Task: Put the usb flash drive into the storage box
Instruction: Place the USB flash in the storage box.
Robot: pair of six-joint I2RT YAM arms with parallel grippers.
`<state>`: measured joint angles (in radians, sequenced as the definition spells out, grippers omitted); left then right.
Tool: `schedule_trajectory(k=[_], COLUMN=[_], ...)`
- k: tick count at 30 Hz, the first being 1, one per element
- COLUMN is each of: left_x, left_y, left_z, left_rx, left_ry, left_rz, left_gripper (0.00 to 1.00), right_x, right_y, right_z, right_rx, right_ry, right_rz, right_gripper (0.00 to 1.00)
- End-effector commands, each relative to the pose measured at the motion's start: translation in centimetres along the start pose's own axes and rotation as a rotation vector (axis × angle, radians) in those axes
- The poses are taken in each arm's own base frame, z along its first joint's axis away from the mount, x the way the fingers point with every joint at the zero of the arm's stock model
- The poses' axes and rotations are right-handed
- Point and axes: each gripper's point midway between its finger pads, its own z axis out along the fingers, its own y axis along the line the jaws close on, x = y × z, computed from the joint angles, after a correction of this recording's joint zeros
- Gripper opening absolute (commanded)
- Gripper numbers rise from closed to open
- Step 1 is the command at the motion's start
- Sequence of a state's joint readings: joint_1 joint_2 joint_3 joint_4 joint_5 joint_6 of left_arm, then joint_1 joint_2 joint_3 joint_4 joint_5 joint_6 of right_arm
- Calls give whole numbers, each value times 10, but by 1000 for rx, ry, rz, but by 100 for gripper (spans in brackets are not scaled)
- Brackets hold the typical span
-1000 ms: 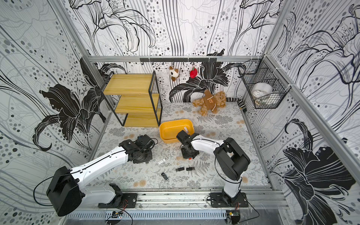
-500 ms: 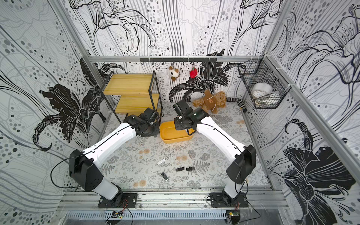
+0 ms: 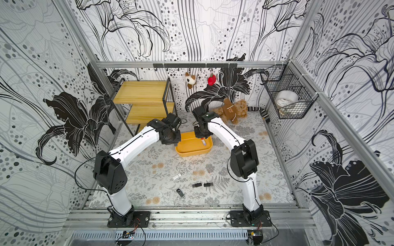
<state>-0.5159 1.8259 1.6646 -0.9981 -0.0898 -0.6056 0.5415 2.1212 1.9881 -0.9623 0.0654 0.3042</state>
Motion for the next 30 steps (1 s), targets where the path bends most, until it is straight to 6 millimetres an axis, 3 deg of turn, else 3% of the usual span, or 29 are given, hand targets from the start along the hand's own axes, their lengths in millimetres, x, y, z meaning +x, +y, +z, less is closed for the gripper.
schedule_trajectory(k=[1,14,30], left_x=[-9,-17,-15], left_y=[-7,-17,-27], left_z=[5,15,20], left_rx=[16,29,42], left_ry=[-6,-12,-16], left_rz=[18,17,33], left_gripper=[0,0,0], right_x=[-4,10,15], right_y=[4,4,-7], right_z=[19,78,116], right_rx=[-30,-37,49], right_ry=[6,79,121], right_rz=[-32,-37,-57], right_gripper=[0,0,0])
